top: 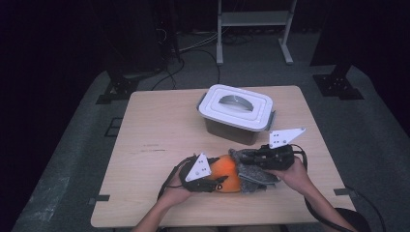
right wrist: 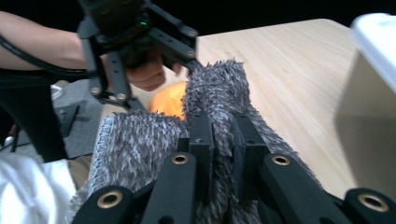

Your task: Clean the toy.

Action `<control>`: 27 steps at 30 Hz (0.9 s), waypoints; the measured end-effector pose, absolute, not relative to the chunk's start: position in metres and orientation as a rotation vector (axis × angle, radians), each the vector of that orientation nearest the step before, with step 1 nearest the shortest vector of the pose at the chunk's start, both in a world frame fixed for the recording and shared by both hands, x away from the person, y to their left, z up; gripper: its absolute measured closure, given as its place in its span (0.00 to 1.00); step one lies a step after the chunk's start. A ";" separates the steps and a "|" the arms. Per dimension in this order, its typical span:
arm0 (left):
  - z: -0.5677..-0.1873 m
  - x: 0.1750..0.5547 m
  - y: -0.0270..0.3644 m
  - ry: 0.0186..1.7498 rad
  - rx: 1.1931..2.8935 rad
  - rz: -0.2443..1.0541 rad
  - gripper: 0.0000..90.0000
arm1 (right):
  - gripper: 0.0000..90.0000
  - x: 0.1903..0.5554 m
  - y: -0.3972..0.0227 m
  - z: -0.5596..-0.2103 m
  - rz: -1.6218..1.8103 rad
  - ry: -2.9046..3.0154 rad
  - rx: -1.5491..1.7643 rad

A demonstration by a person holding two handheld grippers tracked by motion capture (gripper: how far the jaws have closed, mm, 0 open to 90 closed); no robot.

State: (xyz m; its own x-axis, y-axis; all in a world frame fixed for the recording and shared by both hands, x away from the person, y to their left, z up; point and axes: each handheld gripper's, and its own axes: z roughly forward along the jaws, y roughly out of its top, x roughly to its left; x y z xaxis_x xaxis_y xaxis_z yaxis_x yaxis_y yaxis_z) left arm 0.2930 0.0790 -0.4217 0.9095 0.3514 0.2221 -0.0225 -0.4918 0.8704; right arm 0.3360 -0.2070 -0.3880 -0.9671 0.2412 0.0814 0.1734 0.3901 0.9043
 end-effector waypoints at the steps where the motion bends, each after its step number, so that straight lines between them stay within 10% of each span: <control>1: -0.422 0.294 0.078 0.232 2.042 0.460 0.44 | 0.88 0.338 -0.208 -0.388 1.658 2.562 0.398; 11: -0.431 0.302 0.089 0.356 2.047 0.221 0.05 | 0.89 0.324 -0.193 -0.403 1.708 2.603 0.334; 18: -0.433 0.295 0.087 0.330 2.052 0.338 0.37 | 0.88 0.320 -0.189 -0.399 1.727 2.589 0.324; 27: -0.433 0.298 0.077 0.219 2.052 0.491 0.40 | 0.88 0.332 -0.188 -0.397 1.759 2.537 0.358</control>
